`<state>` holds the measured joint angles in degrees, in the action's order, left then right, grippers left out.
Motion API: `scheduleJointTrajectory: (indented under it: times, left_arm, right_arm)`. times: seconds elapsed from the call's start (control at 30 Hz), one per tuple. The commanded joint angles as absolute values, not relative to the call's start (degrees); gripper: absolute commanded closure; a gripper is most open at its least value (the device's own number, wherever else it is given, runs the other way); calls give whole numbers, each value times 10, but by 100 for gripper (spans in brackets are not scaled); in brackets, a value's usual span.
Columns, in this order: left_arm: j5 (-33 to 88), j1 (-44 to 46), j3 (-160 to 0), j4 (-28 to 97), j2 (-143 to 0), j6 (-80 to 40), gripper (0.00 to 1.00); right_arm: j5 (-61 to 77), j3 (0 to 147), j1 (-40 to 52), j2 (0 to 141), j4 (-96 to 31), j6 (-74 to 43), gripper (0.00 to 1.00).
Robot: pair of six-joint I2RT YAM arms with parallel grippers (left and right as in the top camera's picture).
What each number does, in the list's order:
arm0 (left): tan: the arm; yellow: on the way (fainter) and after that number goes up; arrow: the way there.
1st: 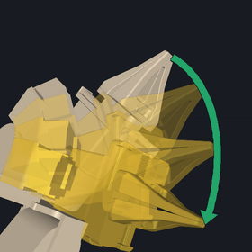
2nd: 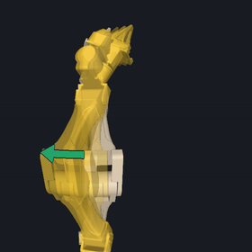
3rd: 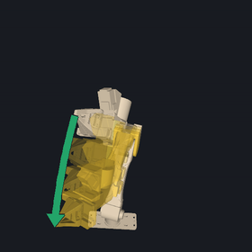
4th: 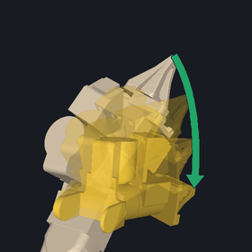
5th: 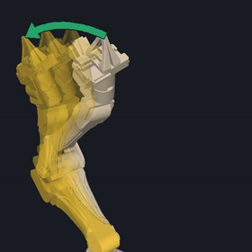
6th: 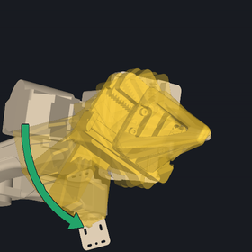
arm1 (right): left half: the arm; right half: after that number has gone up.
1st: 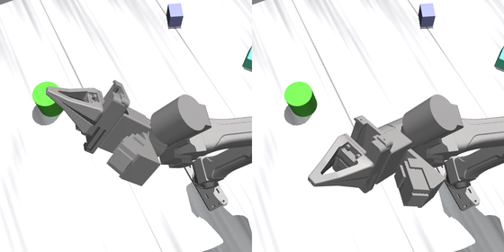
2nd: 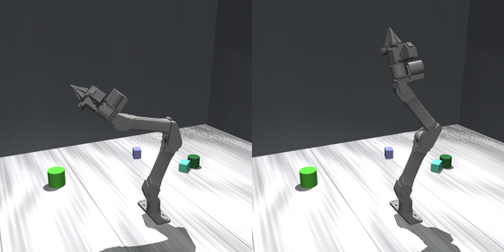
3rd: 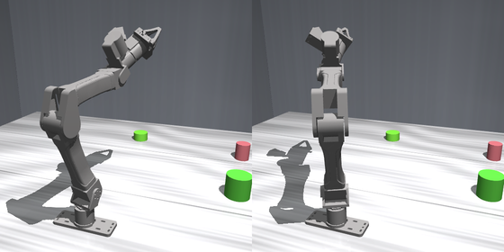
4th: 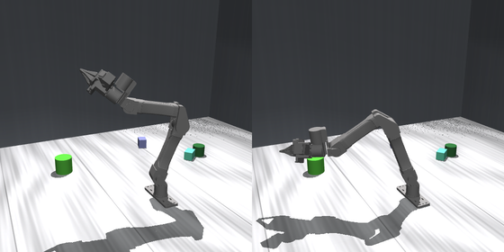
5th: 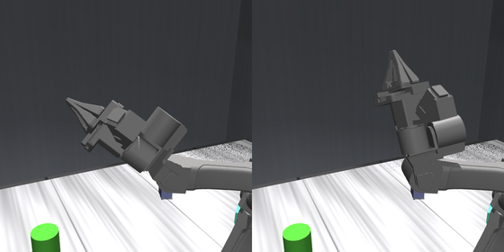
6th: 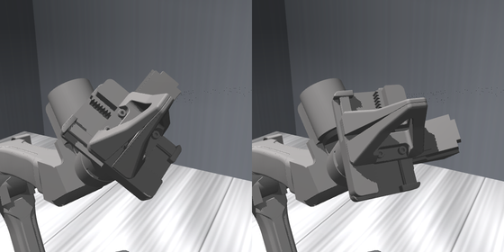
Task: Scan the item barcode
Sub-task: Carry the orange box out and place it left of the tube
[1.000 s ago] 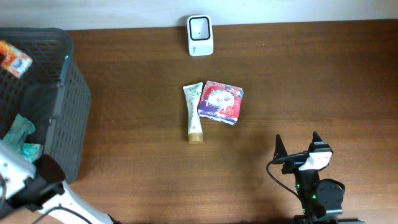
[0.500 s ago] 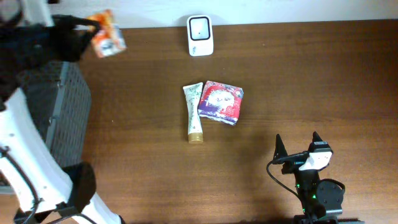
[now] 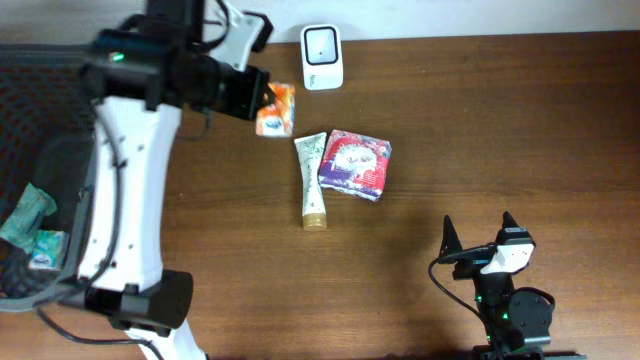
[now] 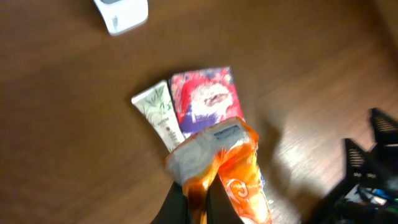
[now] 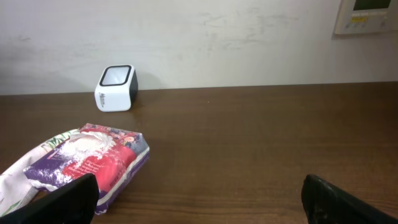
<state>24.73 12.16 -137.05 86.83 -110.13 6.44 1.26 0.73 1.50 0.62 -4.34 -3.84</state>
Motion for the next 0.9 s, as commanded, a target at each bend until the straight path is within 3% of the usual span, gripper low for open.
scheduleJointTrajectory:
  times: [0.0, 0.2, 0.53, 0.63, 0.7, 0.77, 0.8, 0.87]
  left_arm:
    - [205, 135, -1246, 815, -1099, 67, 100]
    - [62, 145, -1040, 644, -1099, 27, 100]
    - [62, 146, -805, 394, -1099, -58, 95]
    - [80, 149, -771, 351, -1099, -75, 89]
    - [81, 157, -764, 344, -1099, -75, 82]
    - [81, 177, -761, 336, -1099, -75, 68]
    - [79, 180, -762, 331, -1099, -75, 55]
    - [76, 182, -764, 321, -1099, -75, 43]
  right_arm:
    - [6, 3, 18, 2, -46, -34, 1]
    - [6, 3, 18, 2, -46, -34, 1]
    - [6, 3, 18, 2, -46, -34, 2]
    - [6, 3, 18, 2, -46, -34, 1]
    - [6, 3, 18, 2, -46, -34, 1]
    - [6, 3, 18, 2, -46, -34, 1]
    - [6, 3, 18, 2, -46, -34, 1]
    - [6, 3, 18, 2, -46, -34, 1]
